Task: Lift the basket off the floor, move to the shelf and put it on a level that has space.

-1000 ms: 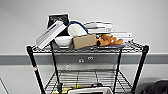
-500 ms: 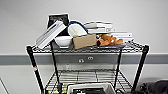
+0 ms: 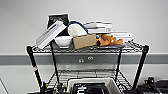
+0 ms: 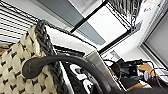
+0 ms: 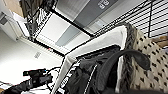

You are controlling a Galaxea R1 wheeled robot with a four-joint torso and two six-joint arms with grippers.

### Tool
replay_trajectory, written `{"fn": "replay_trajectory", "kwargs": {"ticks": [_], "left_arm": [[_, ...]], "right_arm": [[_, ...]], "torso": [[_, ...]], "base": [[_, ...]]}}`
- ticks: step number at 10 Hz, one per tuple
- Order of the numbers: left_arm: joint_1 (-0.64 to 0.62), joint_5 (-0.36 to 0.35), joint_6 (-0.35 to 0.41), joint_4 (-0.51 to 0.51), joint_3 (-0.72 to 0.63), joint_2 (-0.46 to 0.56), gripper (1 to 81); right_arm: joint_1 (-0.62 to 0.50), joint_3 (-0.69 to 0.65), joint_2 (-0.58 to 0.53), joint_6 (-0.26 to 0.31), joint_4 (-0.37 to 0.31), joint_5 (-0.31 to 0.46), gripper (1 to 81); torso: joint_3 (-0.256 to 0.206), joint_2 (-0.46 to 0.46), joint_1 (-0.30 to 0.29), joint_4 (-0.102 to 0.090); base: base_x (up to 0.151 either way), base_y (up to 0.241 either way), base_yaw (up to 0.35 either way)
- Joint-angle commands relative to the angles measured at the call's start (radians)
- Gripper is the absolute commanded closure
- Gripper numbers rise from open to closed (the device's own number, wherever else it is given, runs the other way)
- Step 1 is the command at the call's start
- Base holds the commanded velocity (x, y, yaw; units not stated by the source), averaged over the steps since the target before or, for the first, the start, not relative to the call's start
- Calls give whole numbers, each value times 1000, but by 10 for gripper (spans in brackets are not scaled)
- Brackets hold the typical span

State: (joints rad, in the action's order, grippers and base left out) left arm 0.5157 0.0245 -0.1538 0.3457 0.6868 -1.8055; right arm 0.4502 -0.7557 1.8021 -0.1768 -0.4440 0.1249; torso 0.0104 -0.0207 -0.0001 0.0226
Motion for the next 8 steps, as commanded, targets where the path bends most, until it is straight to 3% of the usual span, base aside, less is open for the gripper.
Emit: {"fn": "replay_trajectory", "kwargs": {"ticks": [1,5,8], "left_arm": [[-171,15,14,45,-39,32,811],[-298,89,-64,50,30,0,811],[-346,95,-73,47,109,-60,811]], "right_arm": [[-164,35,-28,-1,-59,9,811],[-279,-20,24,-6,-117,52,811],[-304,-91,94,-10,-124,42,811]], "torso": [[0,0,0,0],[0,0,0,0],[0,0,0,0]], "base": [[0,0,0],[0,0,0],[0,0,0]]}}
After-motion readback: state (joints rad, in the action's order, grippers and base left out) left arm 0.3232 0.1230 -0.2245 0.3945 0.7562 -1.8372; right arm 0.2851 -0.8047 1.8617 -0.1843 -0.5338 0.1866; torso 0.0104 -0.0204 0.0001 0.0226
